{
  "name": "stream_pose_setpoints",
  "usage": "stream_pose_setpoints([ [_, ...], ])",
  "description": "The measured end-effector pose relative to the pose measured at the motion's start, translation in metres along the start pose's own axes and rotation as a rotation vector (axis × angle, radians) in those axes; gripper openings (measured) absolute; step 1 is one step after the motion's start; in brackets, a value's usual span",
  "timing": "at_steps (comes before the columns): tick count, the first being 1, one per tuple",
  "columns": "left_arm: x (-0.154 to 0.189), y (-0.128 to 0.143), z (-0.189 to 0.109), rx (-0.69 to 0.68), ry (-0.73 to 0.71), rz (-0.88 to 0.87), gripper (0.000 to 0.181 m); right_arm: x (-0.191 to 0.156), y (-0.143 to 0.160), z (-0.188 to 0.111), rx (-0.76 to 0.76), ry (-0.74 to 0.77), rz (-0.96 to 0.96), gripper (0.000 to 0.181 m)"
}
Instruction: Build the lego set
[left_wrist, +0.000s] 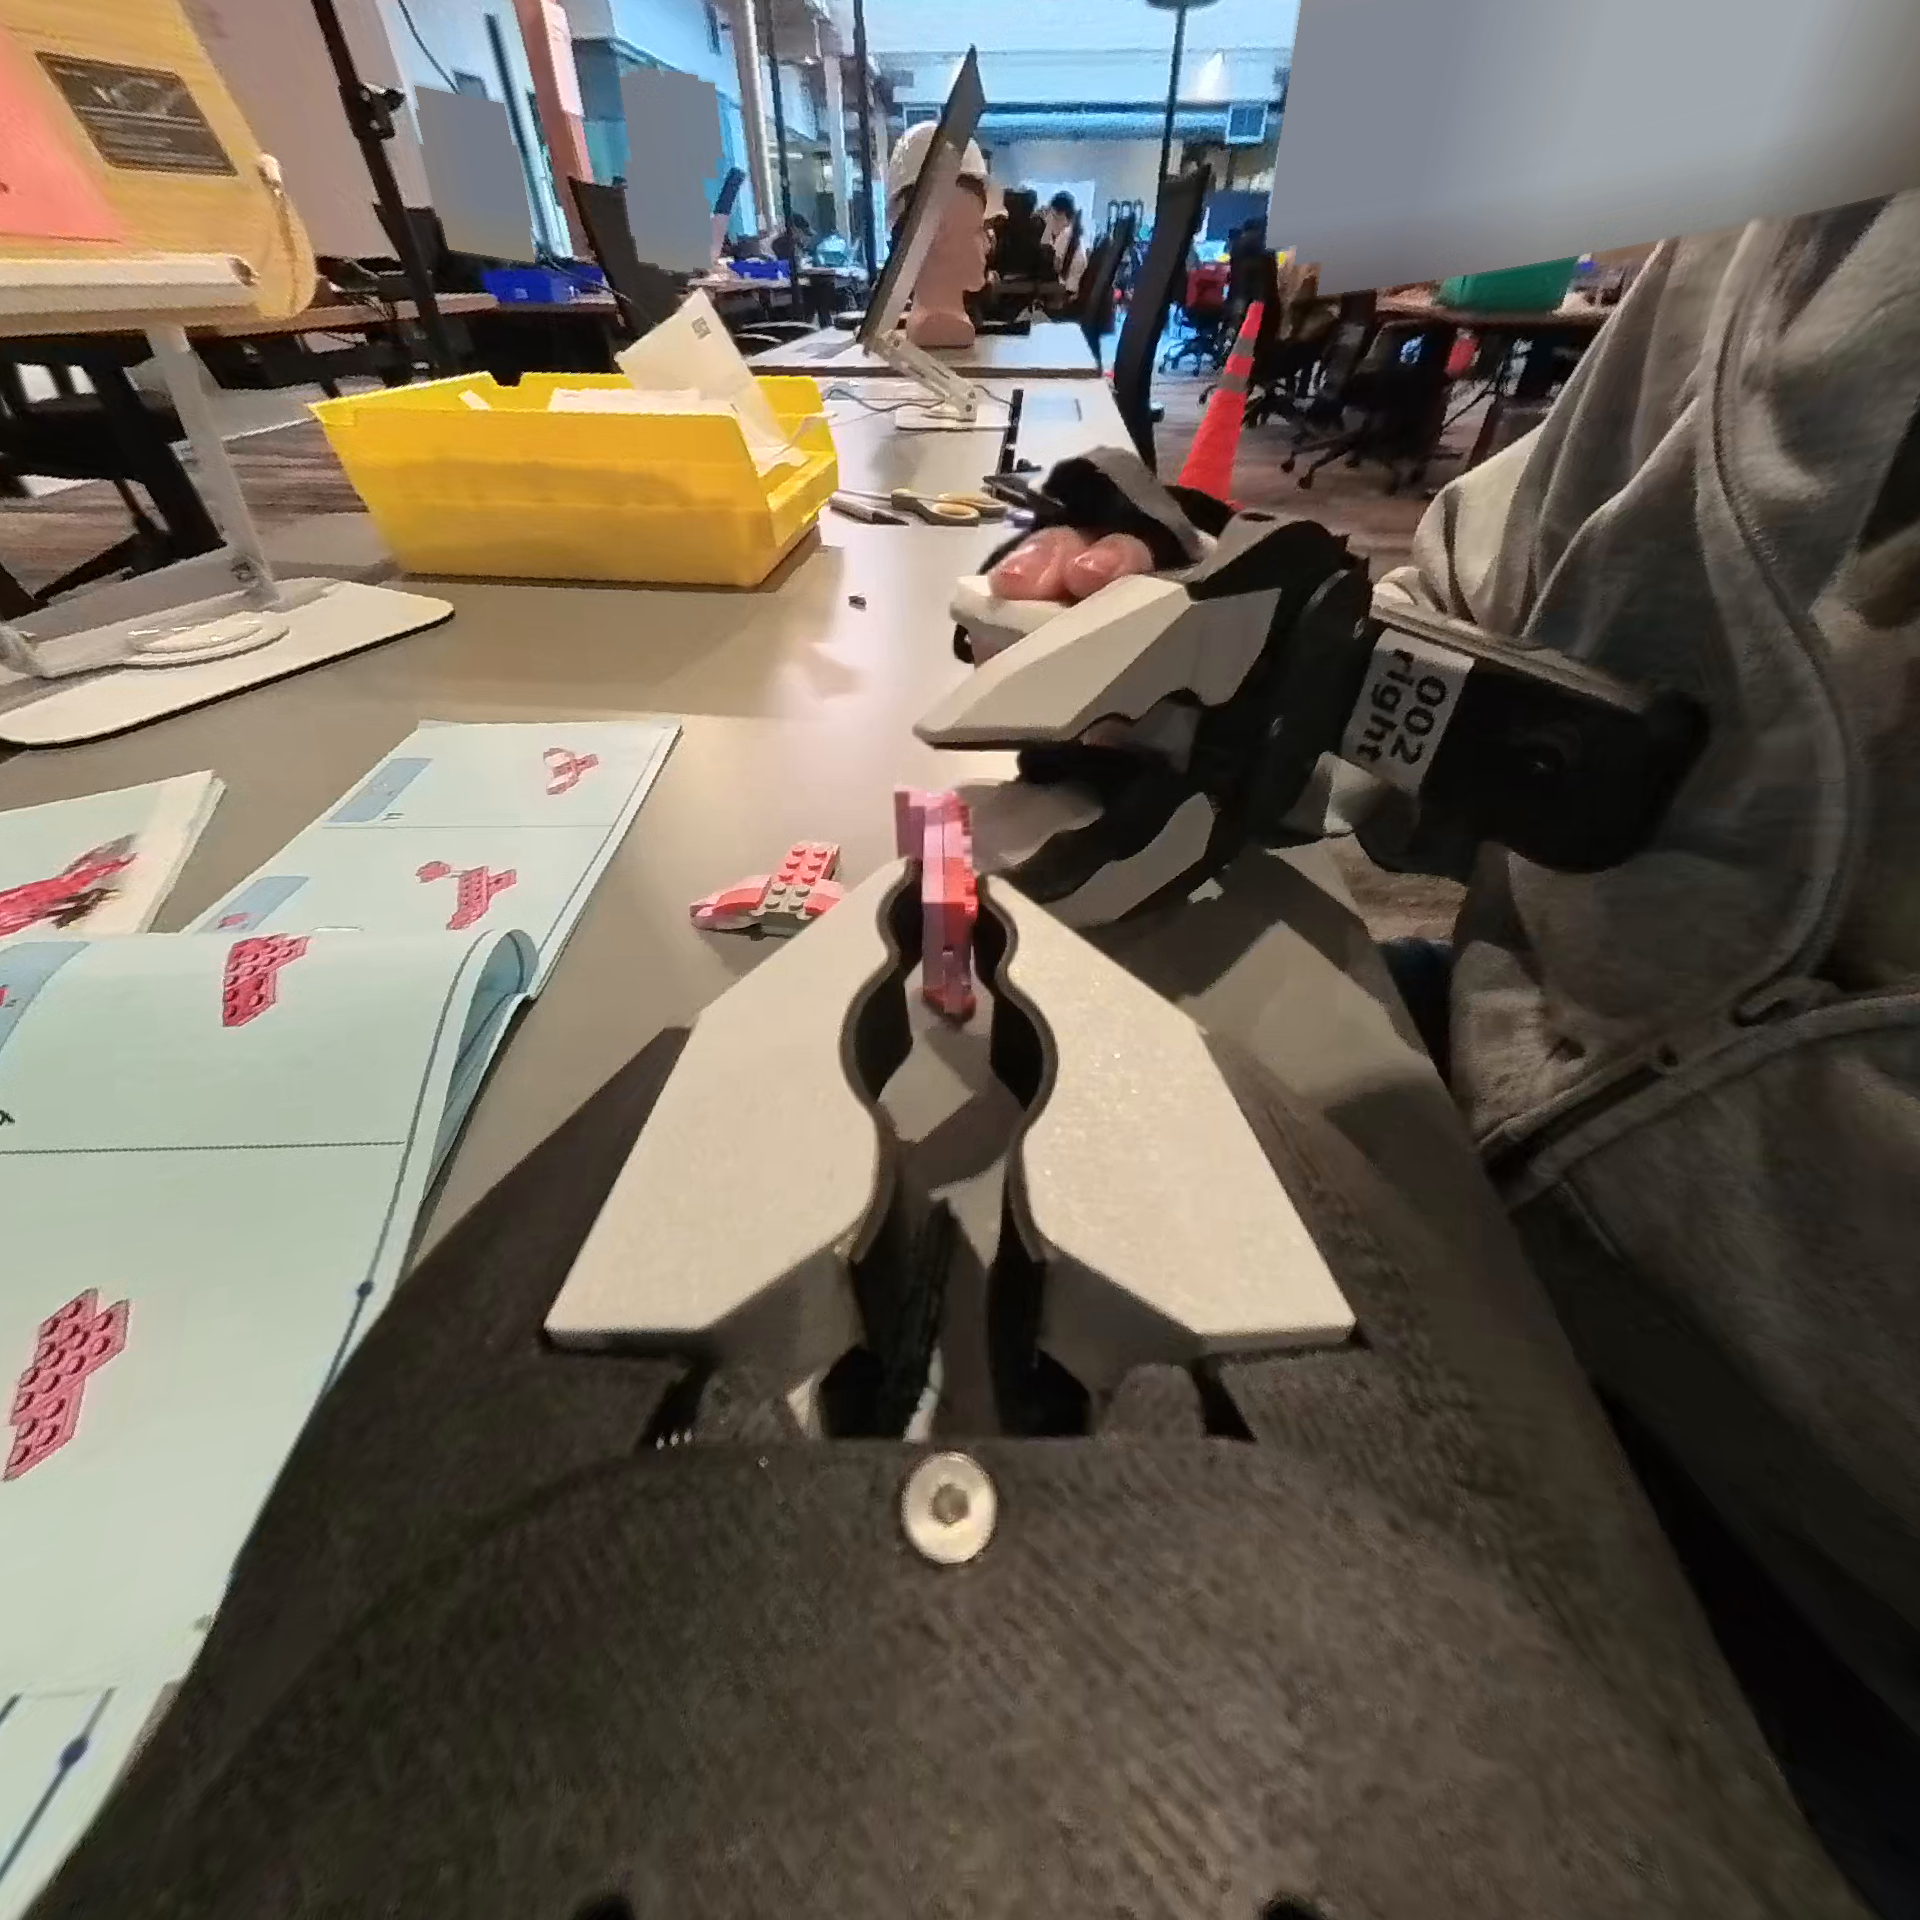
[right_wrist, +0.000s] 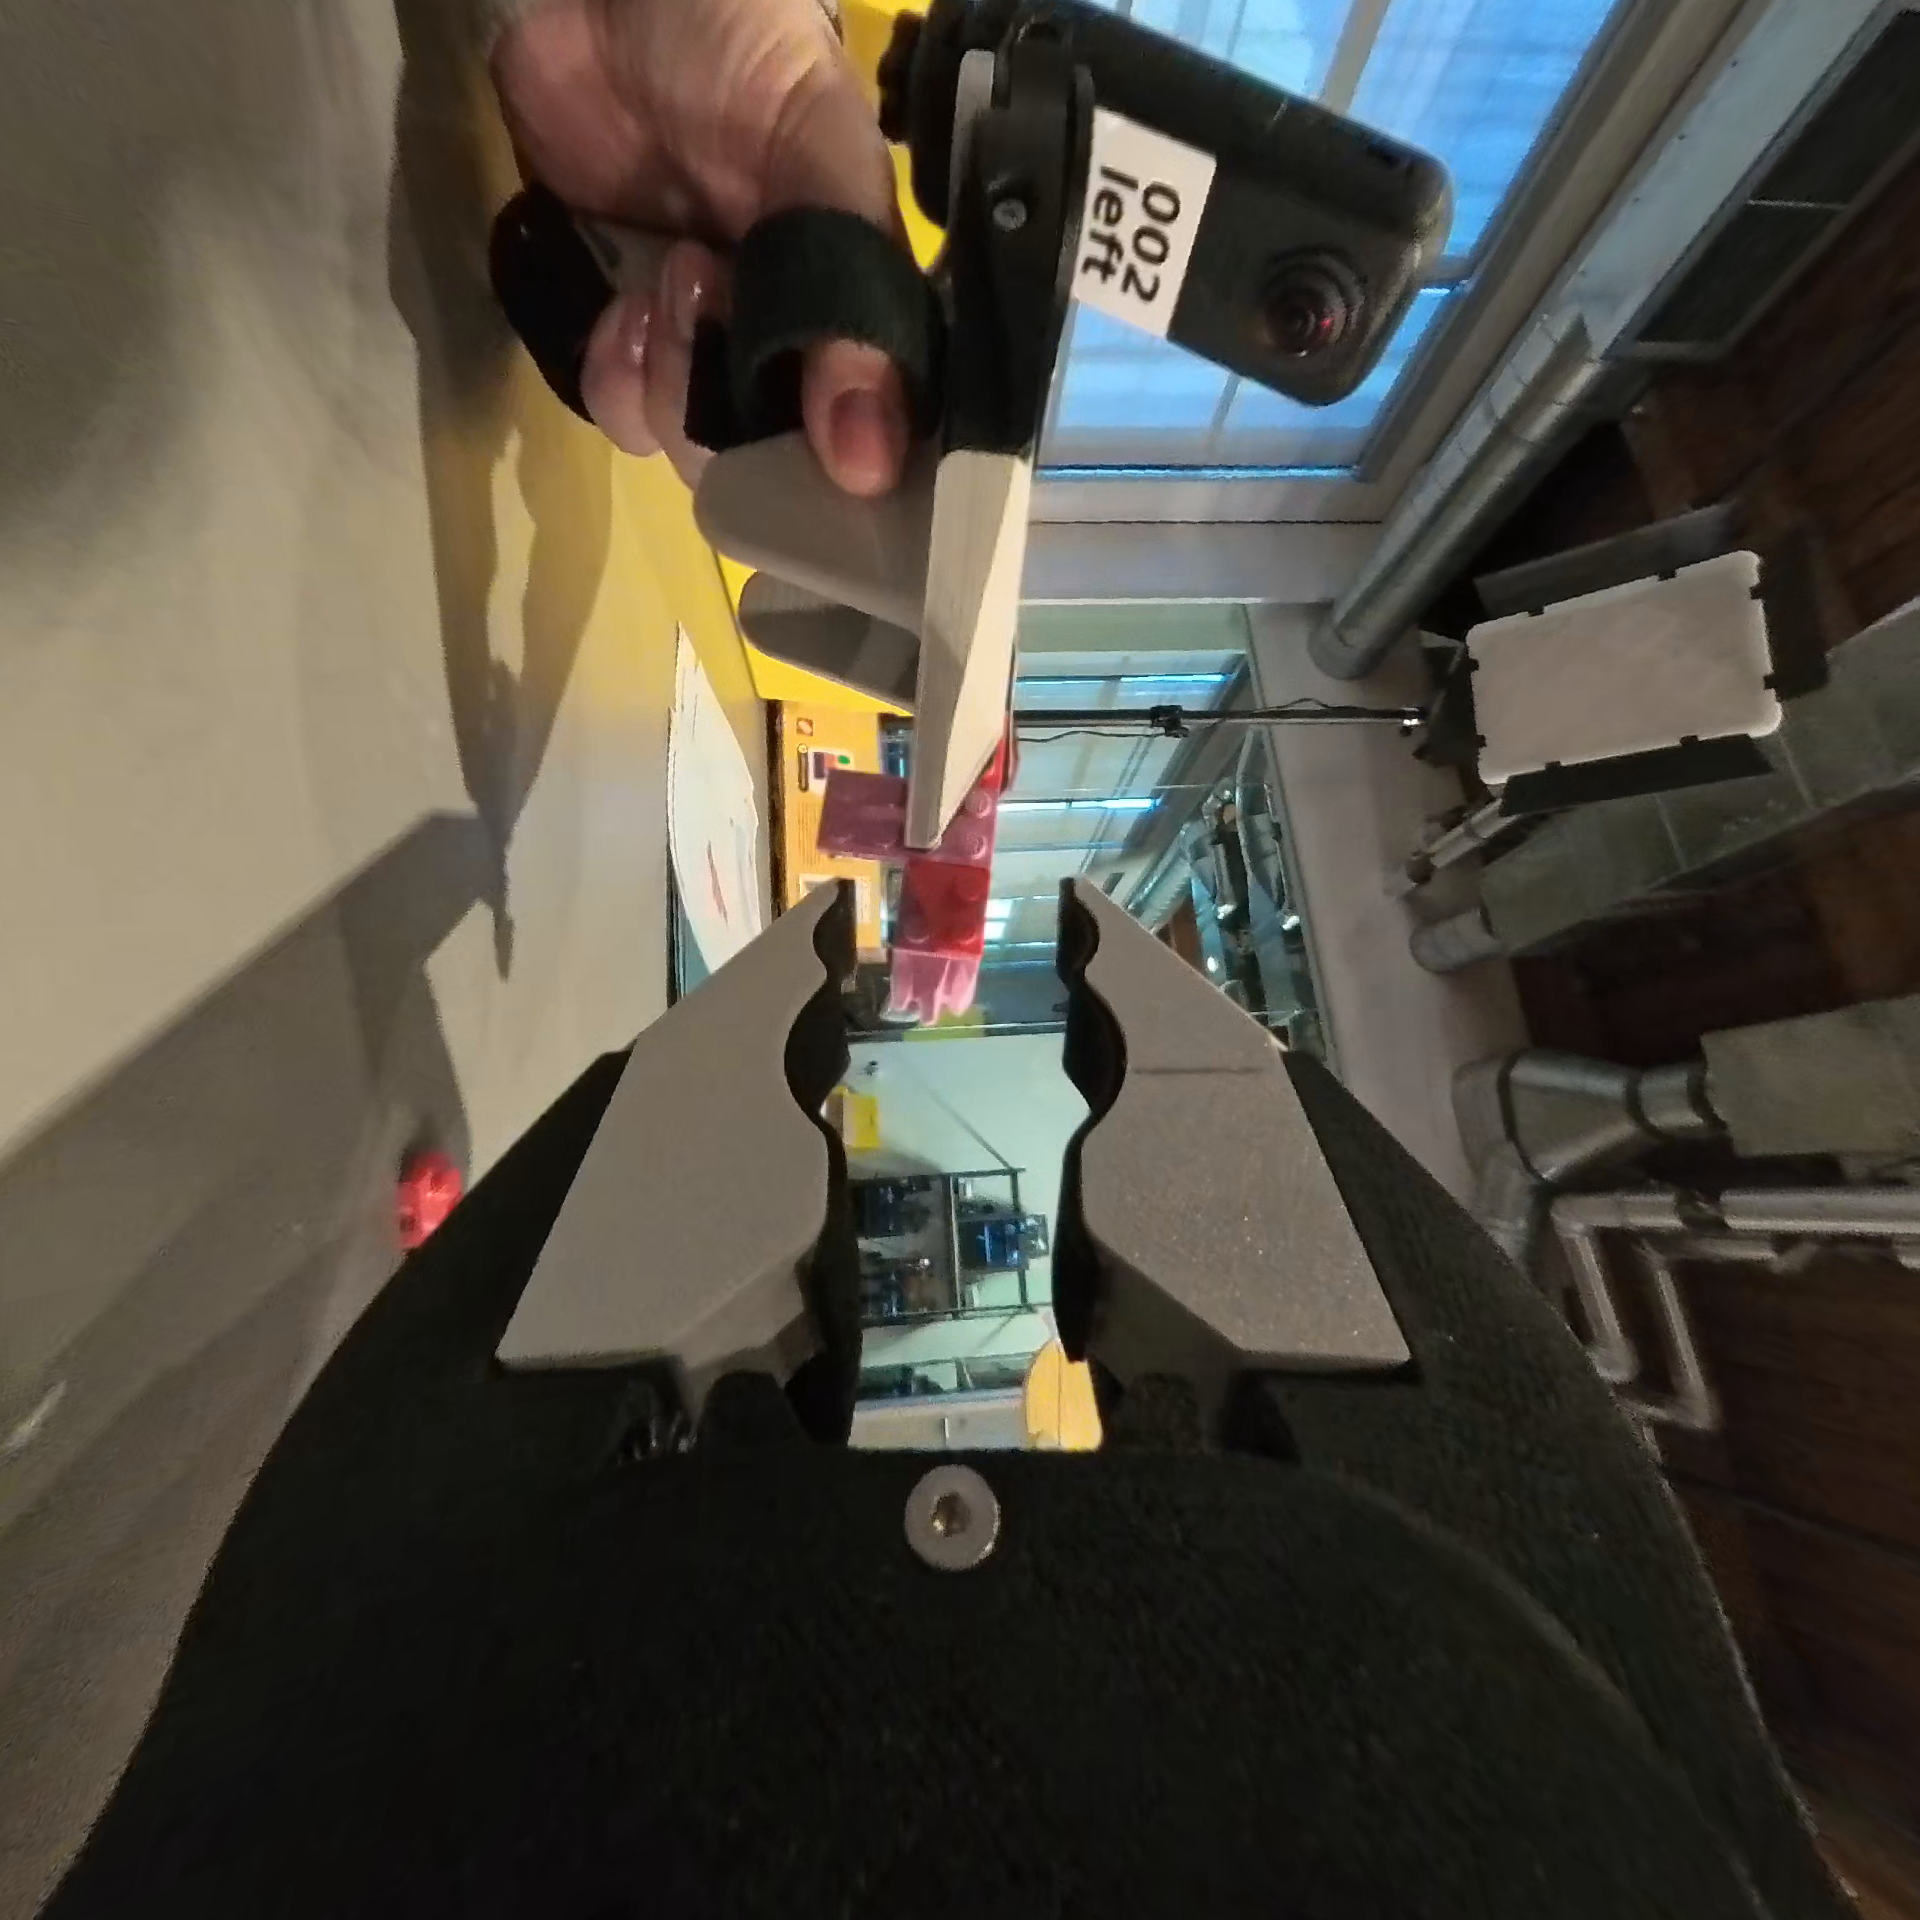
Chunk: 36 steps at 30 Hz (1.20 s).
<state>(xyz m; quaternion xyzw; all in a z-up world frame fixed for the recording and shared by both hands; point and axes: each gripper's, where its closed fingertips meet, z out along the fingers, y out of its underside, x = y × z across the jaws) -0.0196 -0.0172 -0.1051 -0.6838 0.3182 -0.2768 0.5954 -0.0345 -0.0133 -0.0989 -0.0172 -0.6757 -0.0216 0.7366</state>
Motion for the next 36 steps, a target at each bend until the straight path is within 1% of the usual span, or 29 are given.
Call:
stream_pose_setpoints([
  [2, 0.0047, -0.0001, 0.0007, 0.001, 0.021, 0.018, 0.007, -0.0012, 0.001, 0.0003, -0.009, -0.004, -0.012, 0.034],
  [4, 0.0079, -0.0007, 0.001, 0.005, 0.032, 0.033, 0.007, -0.0018, 0.002, 0.0002, -0.019, -0.001, -0.032, 0.017],
  [9, 0.0089, -0.0032, 0.001, 0.027, -0.001, 0.088, 0.007, 0.0016, 0.0018, -0.0006, -0.033, 0.003, -0.018, 0.016],
  [13, 0.0092, -0.005, 0.0005, 0.038, -0.02, 0.126, 0.015, -0.0015, 0.0024, -0.0002, -0.04, -0.003, -0.046, 0.016],
  [16, 0.0104, -0.0068, -0.0003, 0.053, -0.004, 0.106, 0.013, -0.0019, 0.0026, 0.0, -0.042, -0.004, -0.053, 0.016],
  [18, 0.0083, -0.0083, -0.0017, 0.06, -0.013, 0.104, 0.008, -0.001, 0.0022, -0.0002, -0.042, 0.002, -0.06, 0.016],
  [24, 0.005, -0.0053, -0.0005, 0.022, -0.023, 0.092, 0.008, -0.0022, 0.0054, 0.0007, -0.059, -0.001, -0.08, 0.016],
  [34, 0.0039, -0.0059, 0.0002, 0.02, -0.044, 0.125, 0.007, -0.0022, 0.0075, 0.0014, -0.073, -0.004, -0.08, 0.016],
  [36, 0.0015, -0.0075, 0.0007, 0.036, -0.096, 0.184, 0.008, -0.0035, 0.0099, 0.0026, -0.083, -0.018, -0.058, 0.015],
])
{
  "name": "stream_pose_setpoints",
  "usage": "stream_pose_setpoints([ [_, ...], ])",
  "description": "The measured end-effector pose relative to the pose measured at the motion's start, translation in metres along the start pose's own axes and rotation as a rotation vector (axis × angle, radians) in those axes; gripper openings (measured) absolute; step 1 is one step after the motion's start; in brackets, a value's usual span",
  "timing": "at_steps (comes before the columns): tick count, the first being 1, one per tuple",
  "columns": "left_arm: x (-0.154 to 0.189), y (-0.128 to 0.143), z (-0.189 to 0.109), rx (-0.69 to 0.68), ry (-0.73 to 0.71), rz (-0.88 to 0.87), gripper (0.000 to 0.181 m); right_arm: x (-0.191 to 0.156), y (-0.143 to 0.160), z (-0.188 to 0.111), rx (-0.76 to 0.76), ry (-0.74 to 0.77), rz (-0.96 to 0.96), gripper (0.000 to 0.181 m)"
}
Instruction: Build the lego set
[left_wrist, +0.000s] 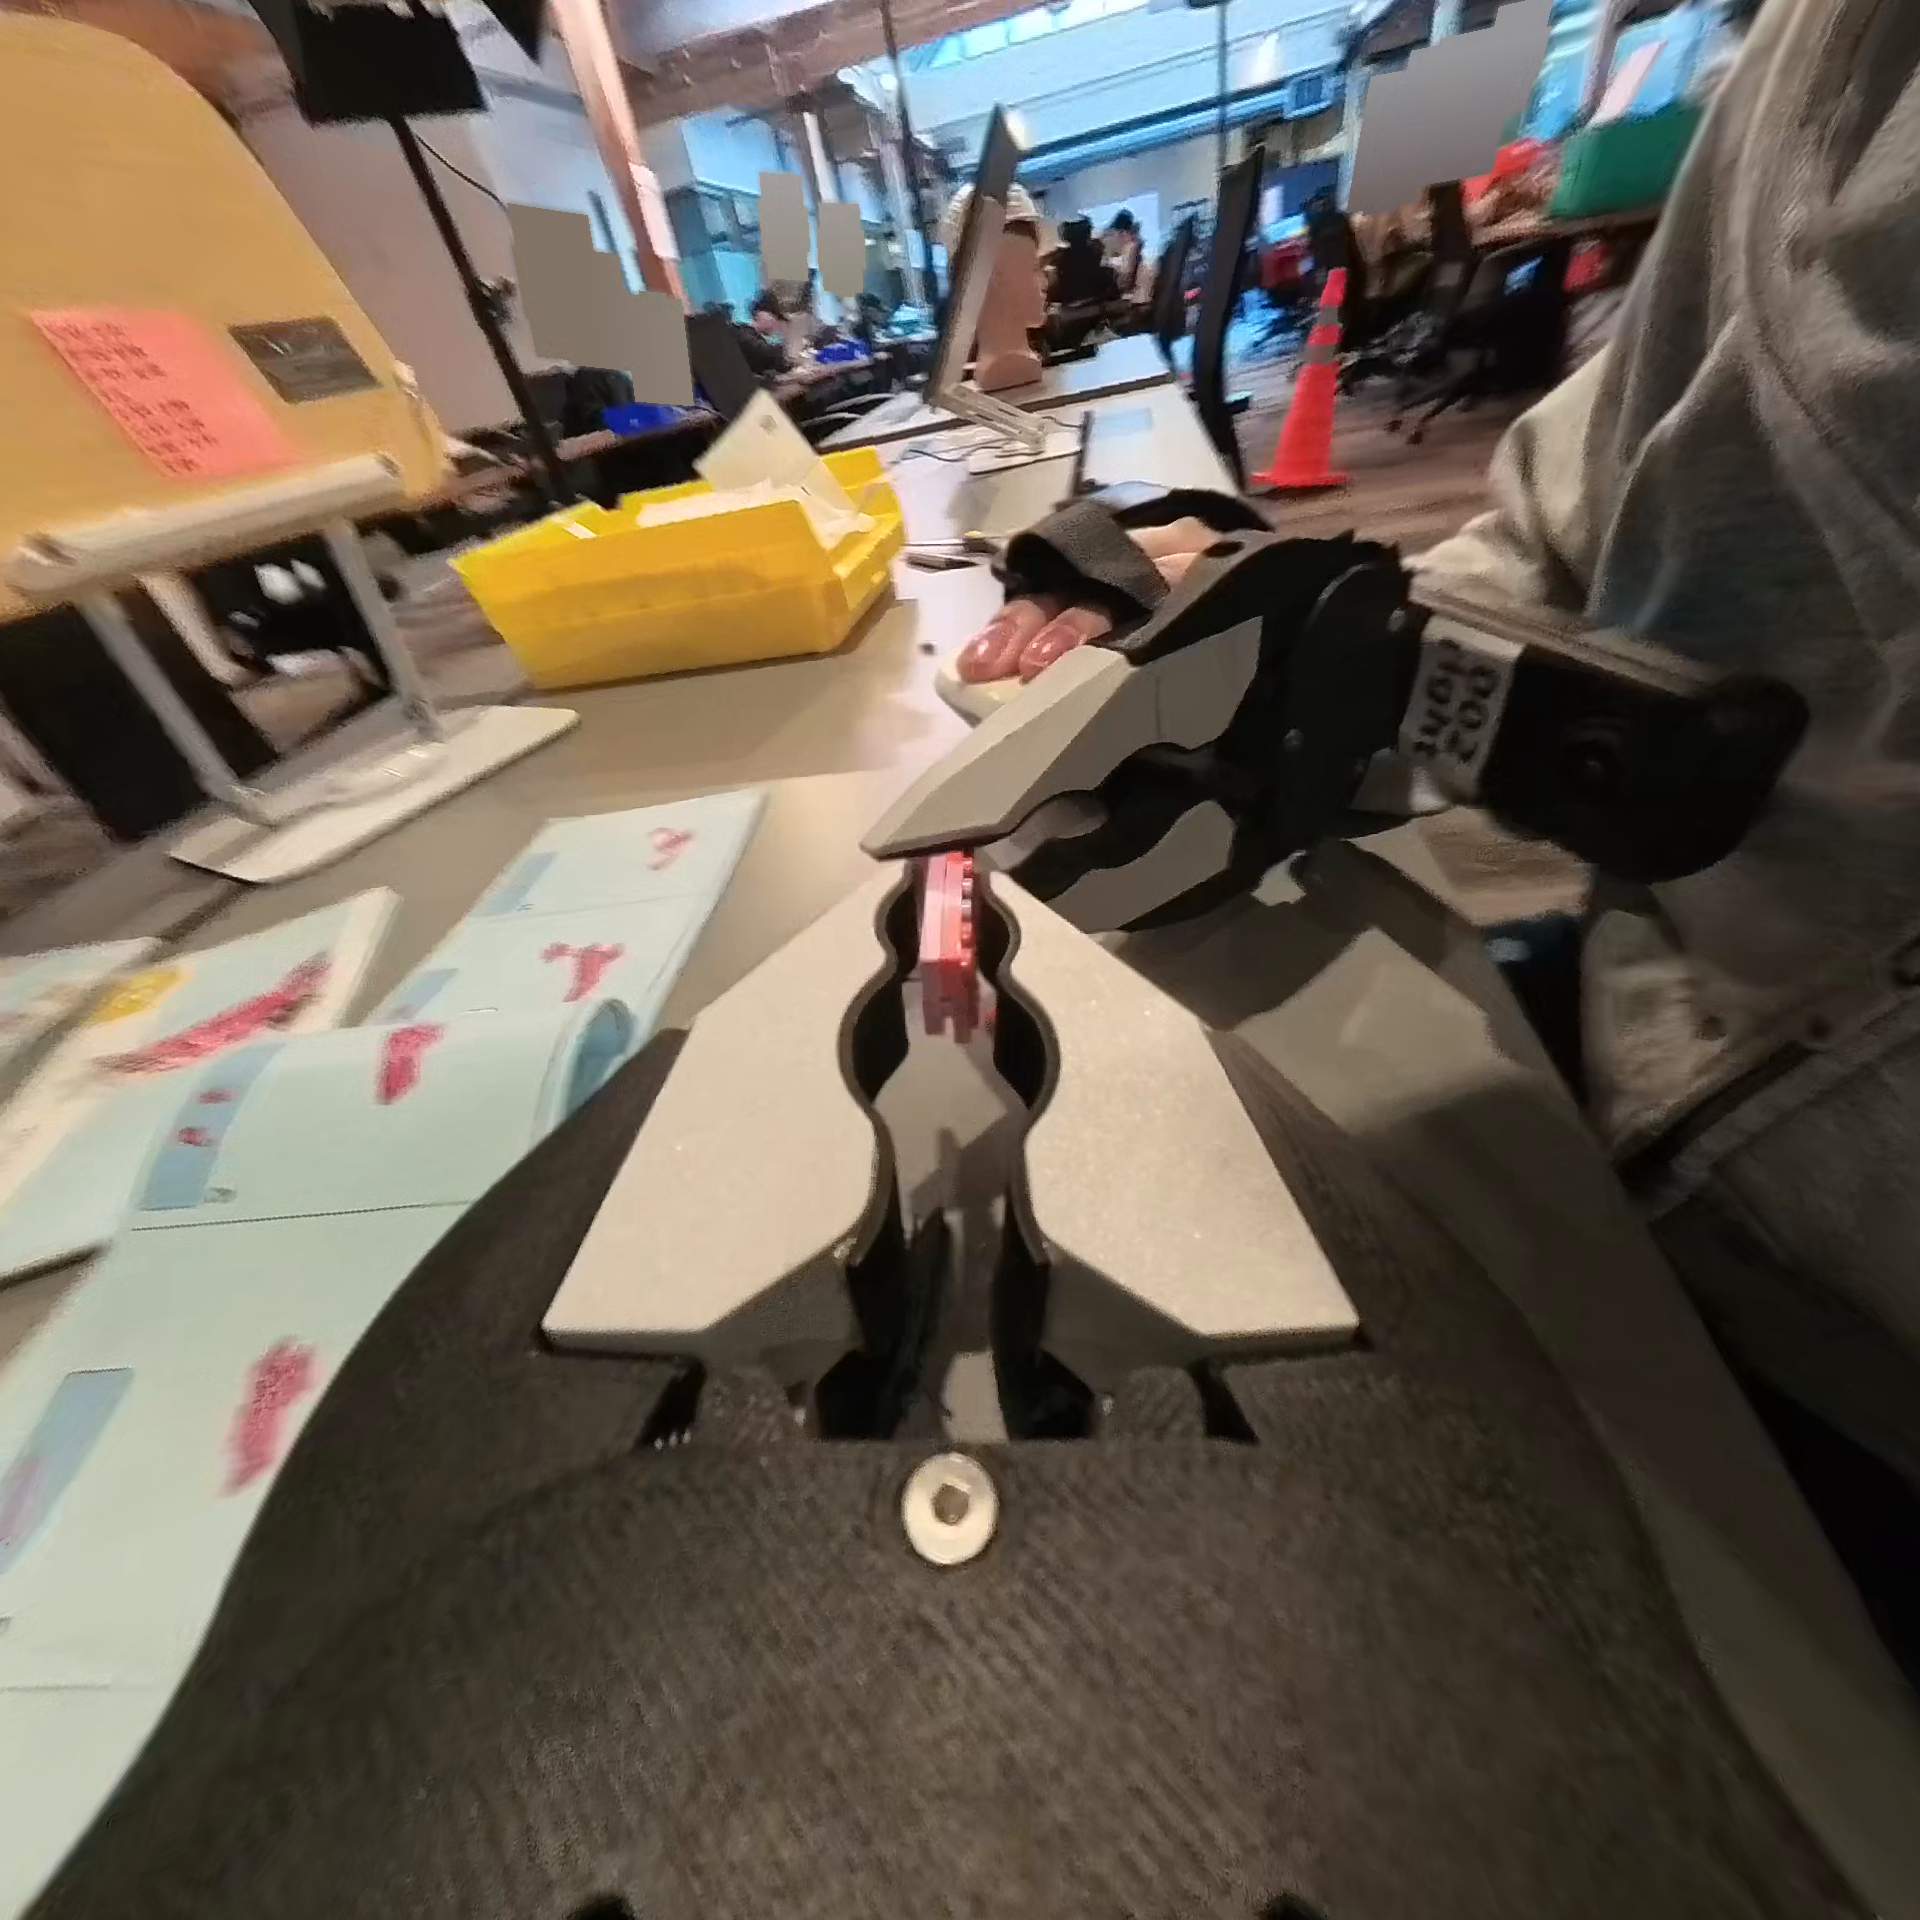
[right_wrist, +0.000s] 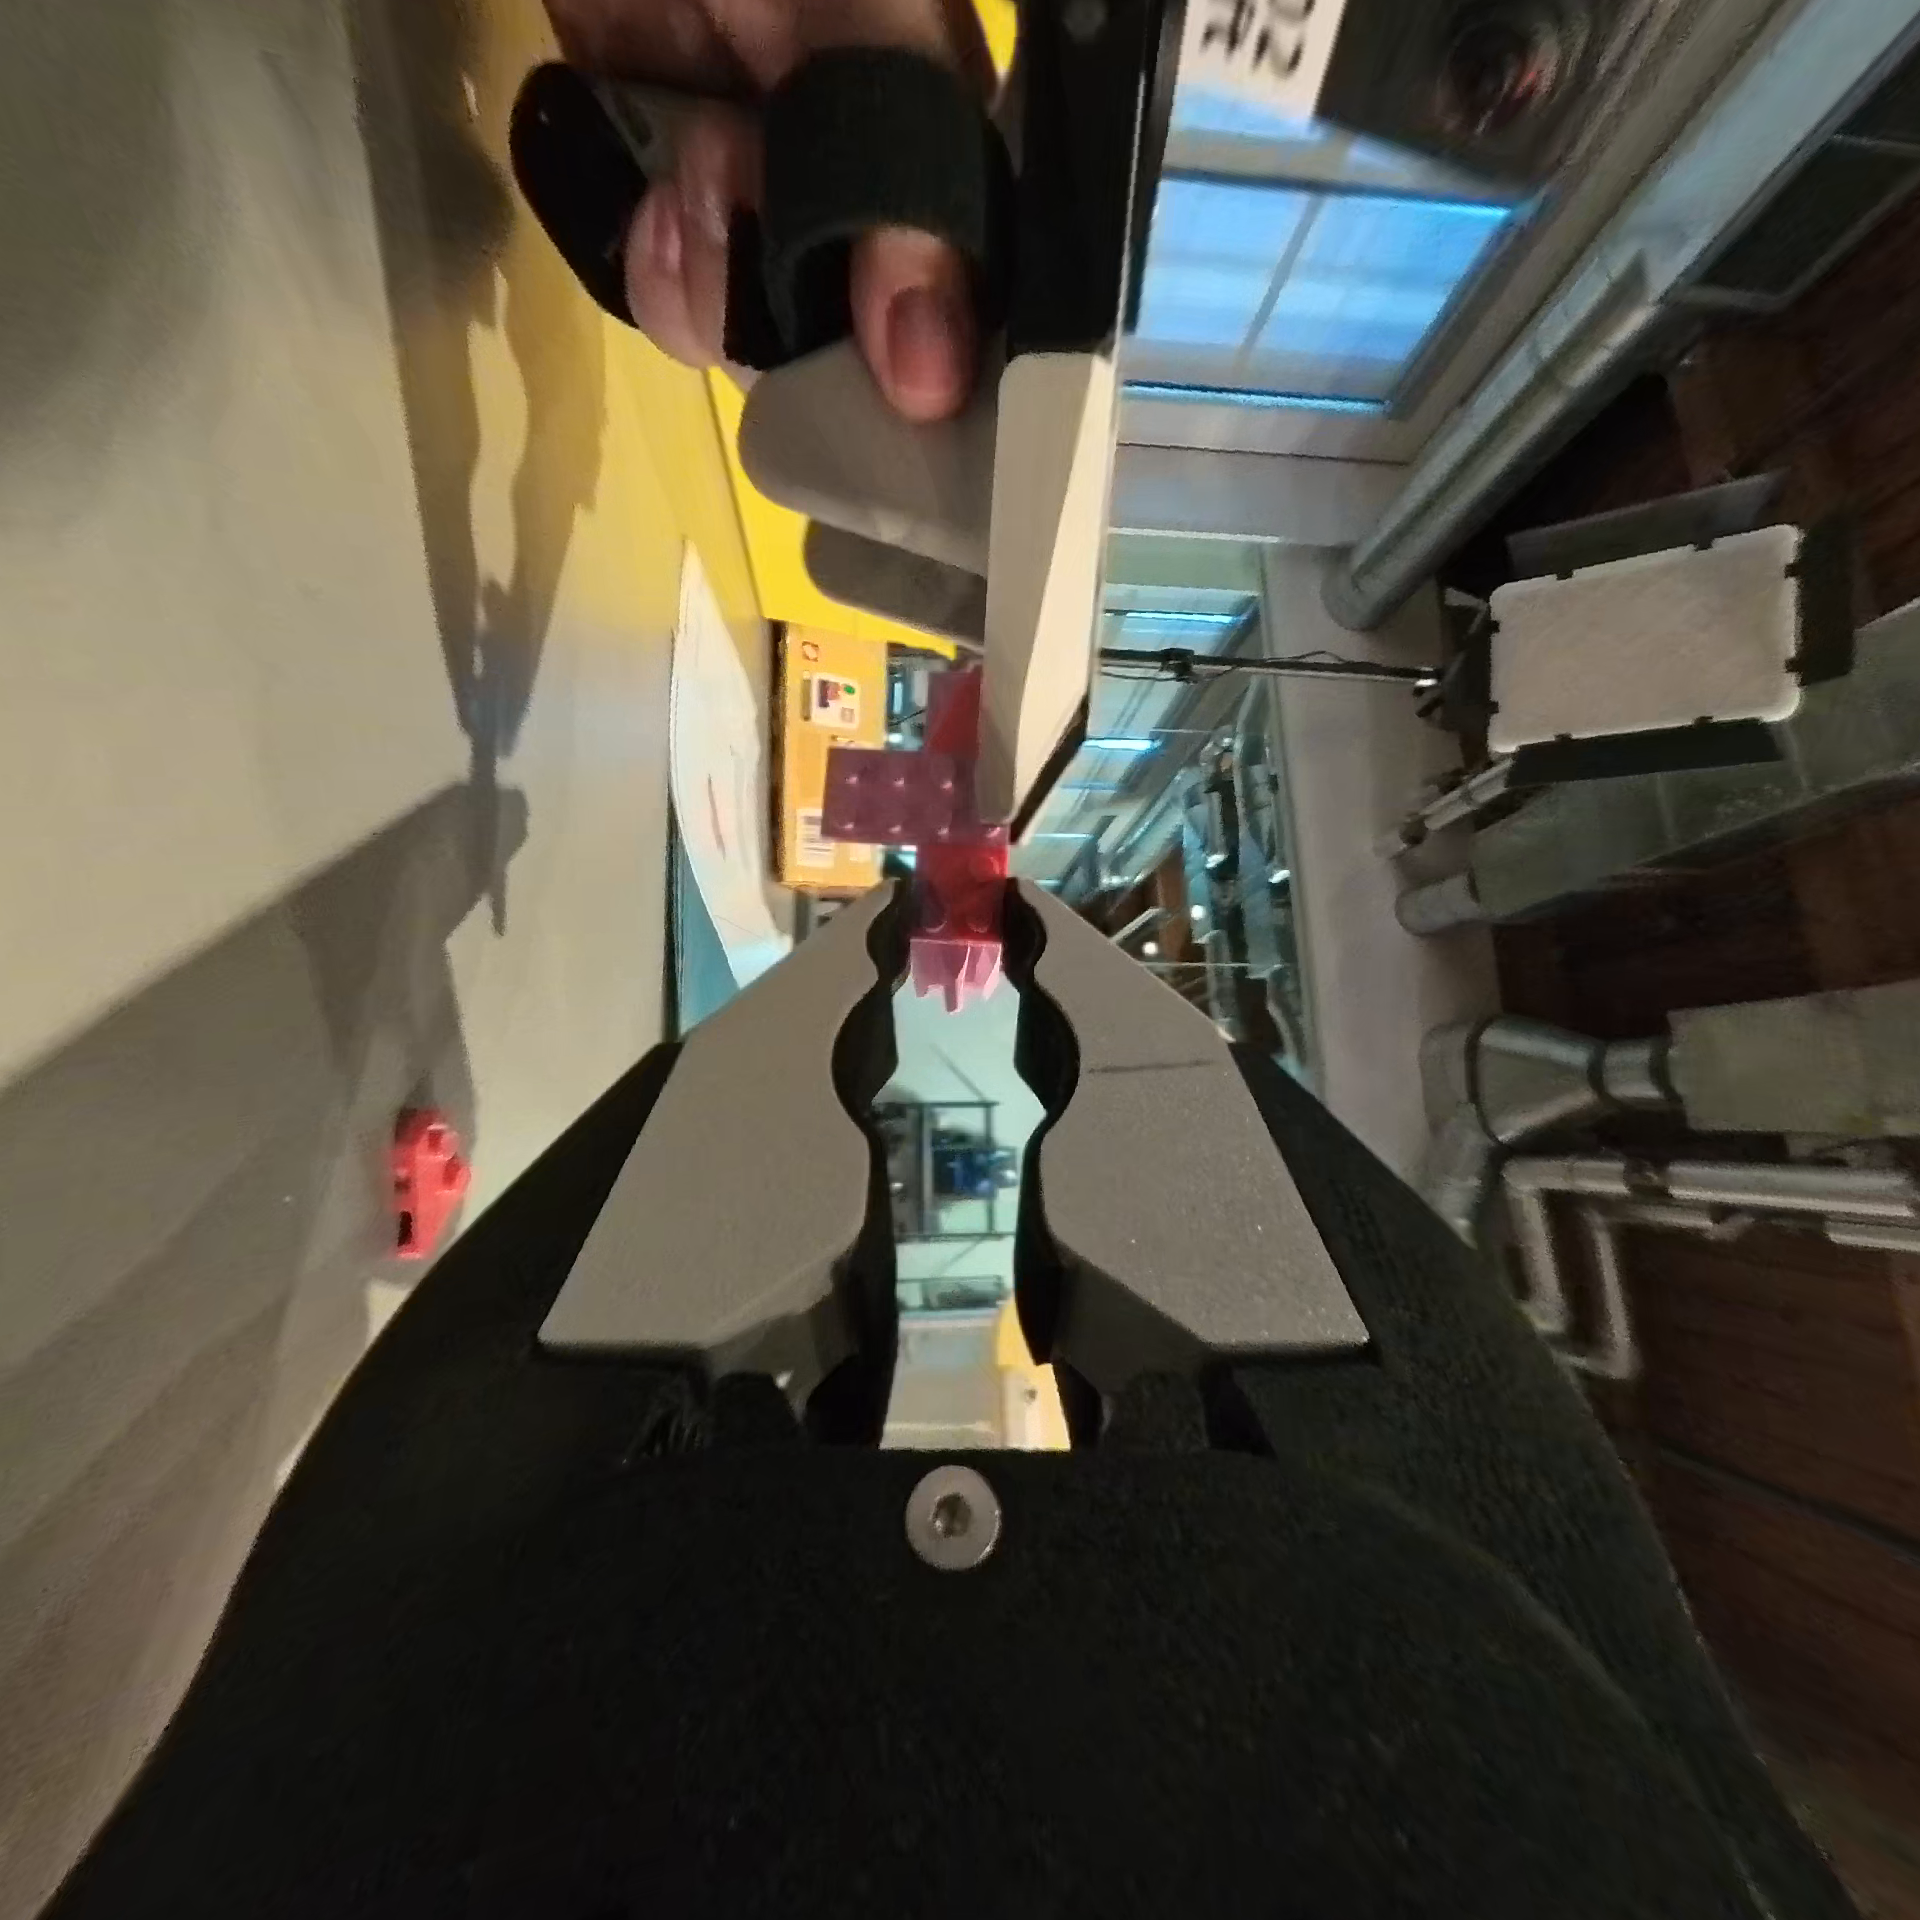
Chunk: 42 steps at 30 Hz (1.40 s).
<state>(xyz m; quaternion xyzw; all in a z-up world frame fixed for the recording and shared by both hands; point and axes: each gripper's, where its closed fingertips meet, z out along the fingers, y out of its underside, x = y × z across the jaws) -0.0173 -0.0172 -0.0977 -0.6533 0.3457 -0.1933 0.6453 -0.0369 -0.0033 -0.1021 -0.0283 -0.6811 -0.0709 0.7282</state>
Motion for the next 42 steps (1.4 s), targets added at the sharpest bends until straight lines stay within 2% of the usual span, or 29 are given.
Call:
stream_pose_setpoints([
  [2, -0.005, -0.006, -0.001, 0.025, -0.11, 0.15, 0.039, -0.015, 0.004, 0.003, -0.018, -0.106, 0.085, 0.016],
  [3, -0.007, -0.011, -0.003, 0.04, -0.165, 0.235, 0.045, -0.026, 0.007, 0.004, -0.033, -0.194, 0.176, 0.015],
  [7, -0.012, -0.031, -0.017, 0.112, -0.338, 0.478, 0.039, -0.055, 0.0, 0.0, 0.004, -0.581, 0.695, 0.015],
  [11, -0.021, -0.04, -0.025, 0.143, -0.417, 0.495, 0.037, -0.069, 0.002, -0.005, -0.033, -0.875, 1.007, 0.015],
  [15, -0.026, -0.039, -0.026, 0.135, -0.435, 0.476, 0.036, -0.083, 0.0, -0.009, -0.074, -0.967, 1.023, 0.016],
  [20, -0.027, -0.034, -0.022, 0.107, -0.428, 0.474, 0.036, -0.082, 0.0, -0.006, -0.082, -0.944, 1.043, 0.02],
  [24, -0.028, -0.035, -0.023, 0.115, -0.435, 0.467, 0.037, -0.079, 0.004, -0.003, -0.079, -0.894, 1.051, 0.039],
  [27, -0.03, -0.036, -0.025, 0.123, -0.445, 0.467, 0.037, -0.059, 0.019, 0.002, -0.05, -0.736, 1.068, 0.043],
  [30, -0.031, -0.038, -0.027, 0.132, -0.46, 0.471, 0.036, -0.013, 0.064, 0.006, -0.044, -0.376, 1.127, 0.041],
  [33, -0.032, -0.04, -0.029, 0.137, -0.468, 0.471, 0.036, 0.045, 0.123, -0.013, -0.052, 0.104, 1.182, 0.013],
  [35, -0.033, -0.039, -0.029, 0.135, -0.468, 0.47, 0.037, 0.069, 0.149, -0.032, -0.036, 0.321, 1.263, 0.003],
  [38, -0.033, -0.039, -0.029, 0.135, -0.47, 0.474, 0.036, 0.073, 0.165, -0.042, -0.038, 0.424, 1.336, 0.0],
  [42, -0.034, -0.04, -0.03, 0.141, -0.477, 0.472, 0.036, 0.063, 0.163, -0.037, -0.065, 0.43, 1.268, 0.0],
])
